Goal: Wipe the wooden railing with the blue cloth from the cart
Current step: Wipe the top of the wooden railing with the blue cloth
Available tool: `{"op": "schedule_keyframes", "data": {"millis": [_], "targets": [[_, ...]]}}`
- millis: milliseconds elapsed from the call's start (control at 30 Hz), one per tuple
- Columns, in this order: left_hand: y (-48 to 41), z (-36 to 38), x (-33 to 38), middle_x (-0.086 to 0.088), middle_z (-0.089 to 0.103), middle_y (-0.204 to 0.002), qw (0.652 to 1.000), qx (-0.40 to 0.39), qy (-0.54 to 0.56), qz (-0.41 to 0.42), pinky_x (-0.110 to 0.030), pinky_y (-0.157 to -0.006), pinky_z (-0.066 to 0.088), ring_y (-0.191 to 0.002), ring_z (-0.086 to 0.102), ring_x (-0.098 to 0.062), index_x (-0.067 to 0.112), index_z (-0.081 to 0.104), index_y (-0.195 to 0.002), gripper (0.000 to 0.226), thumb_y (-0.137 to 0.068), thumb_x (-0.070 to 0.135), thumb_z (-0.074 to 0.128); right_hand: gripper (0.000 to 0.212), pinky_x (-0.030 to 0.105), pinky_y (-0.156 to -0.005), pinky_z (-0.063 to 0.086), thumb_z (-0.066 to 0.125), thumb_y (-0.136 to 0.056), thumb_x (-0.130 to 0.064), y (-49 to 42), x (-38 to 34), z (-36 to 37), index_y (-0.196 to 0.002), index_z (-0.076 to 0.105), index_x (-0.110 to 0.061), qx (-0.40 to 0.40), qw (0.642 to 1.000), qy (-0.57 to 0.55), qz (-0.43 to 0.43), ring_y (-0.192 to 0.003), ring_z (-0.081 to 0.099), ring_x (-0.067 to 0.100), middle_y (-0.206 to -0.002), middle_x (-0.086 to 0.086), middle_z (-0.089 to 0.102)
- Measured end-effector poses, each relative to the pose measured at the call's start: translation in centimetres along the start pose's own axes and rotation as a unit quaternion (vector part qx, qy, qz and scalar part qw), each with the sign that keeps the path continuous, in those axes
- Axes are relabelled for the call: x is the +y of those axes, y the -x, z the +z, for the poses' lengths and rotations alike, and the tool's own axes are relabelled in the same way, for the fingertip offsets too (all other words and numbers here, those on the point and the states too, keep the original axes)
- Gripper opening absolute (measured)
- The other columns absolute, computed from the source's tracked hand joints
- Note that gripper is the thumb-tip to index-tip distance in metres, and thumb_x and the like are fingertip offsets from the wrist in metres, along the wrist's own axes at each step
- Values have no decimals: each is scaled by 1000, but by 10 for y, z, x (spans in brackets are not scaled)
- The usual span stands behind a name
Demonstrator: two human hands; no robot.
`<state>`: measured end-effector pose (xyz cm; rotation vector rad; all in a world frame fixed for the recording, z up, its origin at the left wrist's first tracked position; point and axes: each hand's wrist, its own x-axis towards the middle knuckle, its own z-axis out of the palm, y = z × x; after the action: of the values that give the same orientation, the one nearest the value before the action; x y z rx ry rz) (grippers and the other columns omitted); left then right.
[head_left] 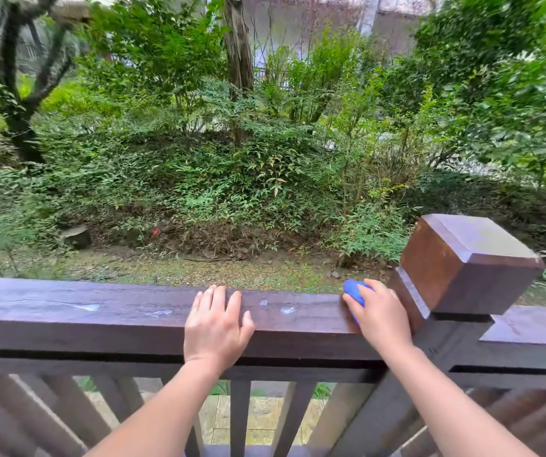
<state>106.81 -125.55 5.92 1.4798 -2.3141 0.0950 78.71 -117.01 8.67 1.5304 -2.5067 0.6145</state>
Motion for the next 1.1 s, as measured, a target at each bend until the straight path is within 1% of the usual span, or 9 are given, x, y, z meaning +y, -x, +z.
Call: {"op": "schedule_keyframes", "data": {"millis": [67,200,267,433,500,667,867,1033,1100], "targets": [[0,1,1,-22,68,-116,1000,3,3,3,-53,-102,51,-110,64,-40,9,70,-112,53,-87,42,38,40,37,-96,42,57,-89,-43,1,-21,3,-114,67,-13,4,1000,18,11,-110,51,35,-129,11,57],[0,3,-1,-22,69,-115,1000,17,2,7,-53,-100,52,-109,65,-40,9,71,-111,51,-87,42,40,39,37,-95,45,66,-84,-39,45,-62,16,-117,65,-20,-1,989,-66,-129,-111,54,32,-127,10,59],[-1,6,-1,-21,69,-113,1000,24,4,10,-53,-99,53,-106,65,-40,8,71,-109,50,-86,41,42,36,36,-93,46,67,-83,-39,50,-64,16,-115,66,-23,-7,983,-78,-163,-108,55,31,-125,8,61],[-1,9,-3,-20,68,-108,999,48,5,23,-51,-98,53,-103,65,-39,8,70,-109,47,-86,39,43,36,30,-100,37,57,-91,-40,15,-86,19,-120,63,-20,-31,989,-102,-98,-121,44,26,-134,1,54],[0,8,-2,-19,67,-108,998,54,2,24,-51,-99,53,-104,65,-39,9,69,-109,46,-86,40,44,39,29,-102,35,56,-90,-45,19,-92,19,-122,62,-22,-36,989,-109,-98,-123,42,24,-135,-1,54],[0,12,-3,-19,69,-110,997,73,5,26,-50,-99,53,-104,66,-38,9,70,-109,47,-86,40,44,51,34,-102,41,50,-84,-62,43,-73,18,-121,62,-30,-71,959,-89,-261,-121,48,24,-134,0,55],[0,10,-1,-15,68,-107,998,62,1,23,-48,-101,52,-106,64,-36,11,69,-108,45,-85,41,45,37,30,-100,37,58,-88,-44,3,-107,28,-113,67,-18,-55,987,-89,-119,-121,45,26,-133,1,57],[0,-1,3,-12,69,-108,999,38,8,30,-45,-105,51,-112,65,-34,11,70,-109,46,-87,42,44,41,35,-98,45,65,-84,-42,41,-91,31,-122,60,-26,-38,959,-99,-263,-117,51,26,-134,3,56],[1,-5,2,-11,67,-115,999,24,36,26,-43,-111,46,-119,60,-32,11,68,-114,47,-90,42,43,40,34,-97,43,62,-87,-42,25,-94,30,-124,60,-27,-40,971,-107,-212,-118,51,25,-135,1,55]]}}
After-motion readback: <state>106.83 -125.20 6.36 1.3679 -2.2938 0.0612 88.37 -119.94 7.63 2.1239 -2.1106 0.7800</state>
